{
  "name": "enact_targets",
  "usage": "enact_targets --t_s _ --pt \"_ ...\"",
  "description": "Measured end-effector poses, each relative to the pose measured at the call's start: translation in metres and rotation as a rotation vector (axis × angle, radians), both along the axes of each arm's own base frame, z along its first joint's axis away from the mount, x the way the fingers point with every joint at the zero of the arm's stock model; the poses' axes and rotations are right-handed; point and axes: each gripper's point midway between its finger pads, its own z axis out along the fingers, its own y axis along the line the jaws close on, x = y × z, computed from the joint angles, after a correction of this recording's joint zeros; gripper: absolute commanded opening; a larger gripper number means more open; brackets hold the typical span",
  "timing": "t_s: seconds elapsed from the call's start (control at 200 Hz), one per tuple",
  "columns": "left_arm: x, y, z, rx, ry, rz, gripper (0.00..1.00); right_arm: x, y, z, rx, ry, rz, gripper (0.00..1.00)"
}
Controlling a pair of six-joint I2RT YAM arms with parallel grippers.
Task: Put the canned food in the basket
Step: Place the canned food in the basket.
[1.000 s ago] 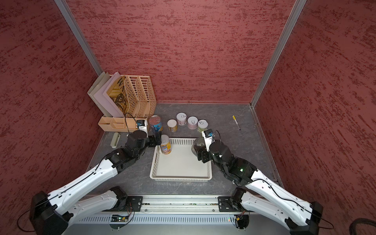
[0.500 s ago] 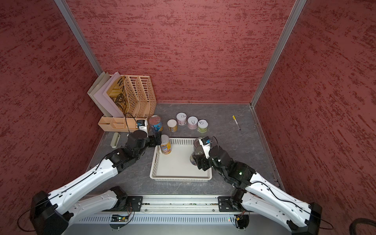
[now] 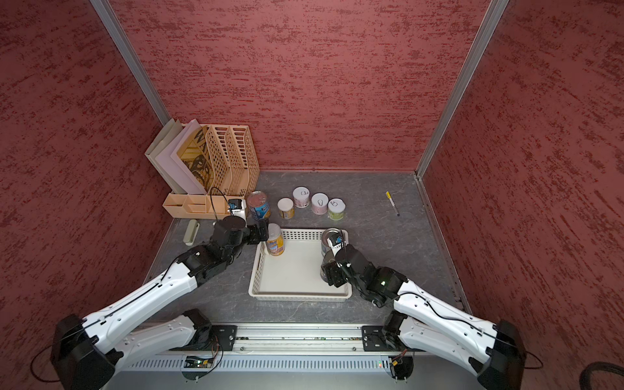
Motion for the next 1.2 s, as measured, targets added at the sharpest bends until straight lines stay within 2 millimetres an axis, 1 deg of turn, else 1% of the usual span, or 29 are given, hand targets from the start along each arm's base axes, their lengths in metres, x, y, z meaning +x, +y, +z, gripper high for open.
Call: enact_targets --t_s 0.386,0.636,0.731,0.927,0.932,0.937,0.962,0.972,0.992,1.202 --pt "-0.001 0.000 0.000 -0.005 0.003 0.002 1.00 0.019 -0.010 -0.025 -0.091 -0.015 -0.110 0.22" --pt "-0.001 0.000 0.000 -0.007 0.003 0.000 1.00 0.025 -0.008 -0.043 -0.127 0.000 -0.140 0.25" --pt "-0.001 0.000 0.000 -0.006 0.004 0.000 1.00 0.027 -0.007 -0.050 -0.141 0.012 -0.148 0.27" --pt "-0.001 0.000 0.000 -0.008 0.004 -0.001 1.00 0.030 -0.008 -0.051 -0.149 0.005 -0.172 0.42" --pt "-0.001 0.000 0.000 -0.008 0.004 -0.001 1.00 0.030 -0.008 -0.051 -0.149 0.005 -0.172 0.45" --pt "-0.001 0.000 0.000 -0.008 0.004 -0.001 1.00 0.030 -0.008 -0.051 -0.148 0.005 -0.174 0.45" --pt "-0.001 0.000 0.000 -0.008 0.005 -0.001 1.00 0.030 -0.008 -0.051 -0.150 0.005 -0.175 0.52" --pt "-0.001 0.000 0.000 -0.008 0.005 -0.001 1.00 0.030 -0.008 -0.051 -0.150 0.006 -0.176 0.53" --pt "-0.001 0.000 0.000 -0.009 0.005 -0.001 1.00 0.031 -0.008 -0.050 -0.150 0.006 -0.178 0.58" --pt "-0.001 0.000 0.000 -0.016 0.006 0.003 1.00 0.031 -0.008 -0.050 -0.148 0.008 -0.189 0.75"
